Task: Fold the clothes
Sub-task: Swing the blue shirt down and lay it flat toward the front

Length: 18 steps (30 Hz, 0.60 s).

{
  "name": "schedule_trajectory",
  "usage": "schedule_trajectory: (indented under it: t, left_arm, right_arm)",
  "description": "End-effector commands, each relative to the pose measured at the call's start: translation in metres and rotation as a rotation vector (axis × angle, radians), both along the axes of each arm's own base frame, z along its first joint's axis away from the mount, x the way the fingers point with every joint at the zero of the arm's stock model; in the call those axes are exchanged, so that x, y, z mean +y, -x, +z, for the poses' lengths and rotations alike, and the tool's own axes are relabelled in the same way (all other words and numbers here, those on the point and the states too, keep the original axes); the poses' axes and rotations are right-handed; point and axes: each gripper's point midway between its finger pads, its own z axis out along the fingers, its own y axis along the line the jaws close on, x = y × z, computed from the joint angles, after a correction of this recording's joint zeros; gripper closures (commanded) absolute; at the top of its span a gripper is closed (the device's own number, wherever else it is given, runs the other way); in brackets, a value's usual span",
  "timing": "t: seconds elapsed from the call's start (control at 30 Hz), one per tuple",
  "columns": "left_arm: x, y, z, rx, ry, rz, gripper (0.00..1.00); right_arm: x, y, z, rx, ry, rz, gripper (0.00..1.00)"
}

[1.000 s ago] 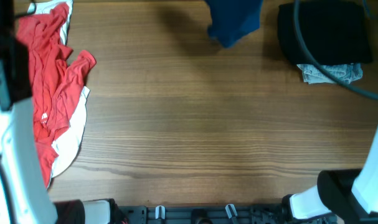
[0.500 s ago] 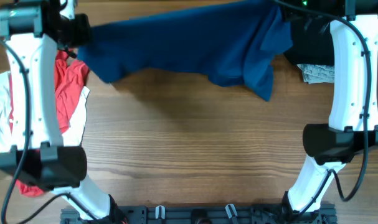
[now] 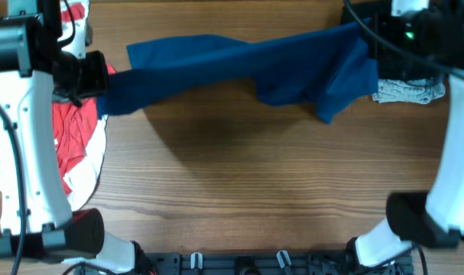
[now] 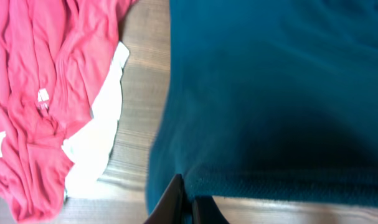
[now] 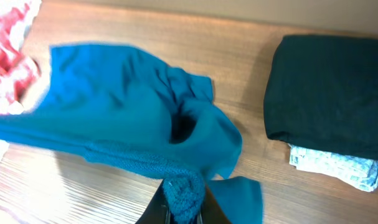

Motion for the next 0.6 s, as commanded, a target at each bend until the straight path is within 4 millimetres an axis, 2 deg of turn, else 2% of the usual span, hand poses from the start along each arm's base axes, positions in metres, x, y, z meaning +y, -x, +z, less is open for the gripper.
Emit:
schedule_trajectory:
  t: [0.0, 0.07, 0.13, 0.23, 0.3, 0.33, 0.47, 0.57]
  left_arm:
    - [0.002, 0.014, 0.015, -0.045, 0.020, 0.074, 0.96]
    - [0.001, 0.021, 0.015, -0.041, 0.026, 0.094, 0.96]
    - [0.000, 0.031, 0.007, -0.012, 0.032, 0.103, 0.96]
    - [-0.003, 0.051, -0.019, 0.087, 0.046, 0.123, 0.96]
    - [-0.006, 0.062, -0.036, 0.150, 0.058, 0.123, 0.96]
    - [-0.010, 0.071, -0.052, 0.211, 0.080, 0.121, 0.96]
    - [-0.039, 0.081, -0.087, 0.307, 0.247, 0.102, 0.96]
    - [-0.049, 0.087, -0.108, 0.364, 0.310, 0.131, 0.96]
  right_arm:
    - [-0.004, 0.039, 0.011, 0.000, -0.058, -0.076, 0.96]
    - [-0.005, 0.055, -0.009, 0.073, -0.064, -0.091, 0.96]
    - [-0.005, 0.077, -0.042, 0.180, -0.059, -0.095, 0.96]
    - [-0.006, 0.107, -0.087, 0.331, -0.062, -0.123, 0.96]
    - [-0.006, 0.121, -0.109, 0.404, -0.064, -0.139, 0.96]
    - [-0.005, 0.137, -0.130, 0.478, -0.070, -0.152, 0.95]
    - [-0.005, 0.158, -0.179, 0.606, -0.121, -0.283, 0.96]
    - [-0.001, 0.170, -0.212, 0.682, -0.159, -0.342, 0.96]
